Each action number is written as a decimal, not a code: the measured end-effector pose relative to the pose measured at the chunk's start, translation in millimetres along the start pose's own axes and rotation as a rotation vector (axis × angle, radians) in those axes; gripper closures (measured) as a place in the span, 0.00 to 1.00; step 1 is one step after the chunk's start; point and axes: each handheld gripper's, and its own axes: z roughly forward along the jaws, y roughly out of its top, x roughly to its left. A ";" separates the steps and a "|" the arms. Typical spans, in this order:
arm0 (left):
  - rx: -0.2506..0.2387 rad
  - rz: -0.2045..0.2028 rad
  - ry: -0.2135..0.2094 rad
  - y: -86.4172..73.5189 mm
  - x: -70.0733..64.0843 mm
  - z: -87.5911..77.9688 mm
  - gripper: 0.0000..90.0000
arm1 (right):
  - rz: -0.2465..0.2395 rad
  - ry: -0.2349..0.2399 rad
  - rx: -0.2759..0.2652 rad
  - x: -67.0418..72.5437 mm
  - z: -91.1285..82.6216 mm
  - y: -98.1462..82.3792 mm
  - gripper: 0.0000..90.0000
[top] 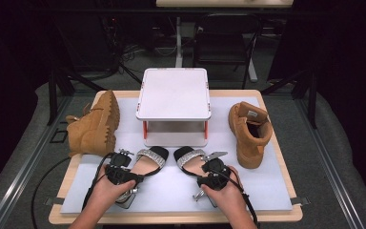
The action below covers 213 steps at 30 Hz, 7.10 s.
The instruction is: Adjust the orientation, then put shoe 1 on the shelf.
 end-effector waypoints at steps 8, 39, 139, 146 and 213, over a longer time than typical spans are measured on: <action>-0.002 -0.005 -0.013 0.0 1.9 0.2 0.45 | -0.011 0.009 -0.009 -2.0 1.4 0.6 0.45; -0.038 0.069 -0.055 -7.3 7.0 -2.7 0.41 | -0.047 0.068 -0.050 -8.8 -6.8 -3.5 0.44; -0.005 0.076 0.110 -9.1 -11.3 2.9 0.47 | 0.025 -0.061 0.089 7.0 -0.3 1.8 0.47; -0.024 0.065 0.101 -8.8 -13.0 -4.4 0.47 | 0.058 -0.054 0.060 5.3 -6.7 1.2 0.47; -0.010 0.016 0.111 54.5 -12.2 20.1 0.44 | 0.124 -0.096 0.026 -5.0 11.7 49.2 0.42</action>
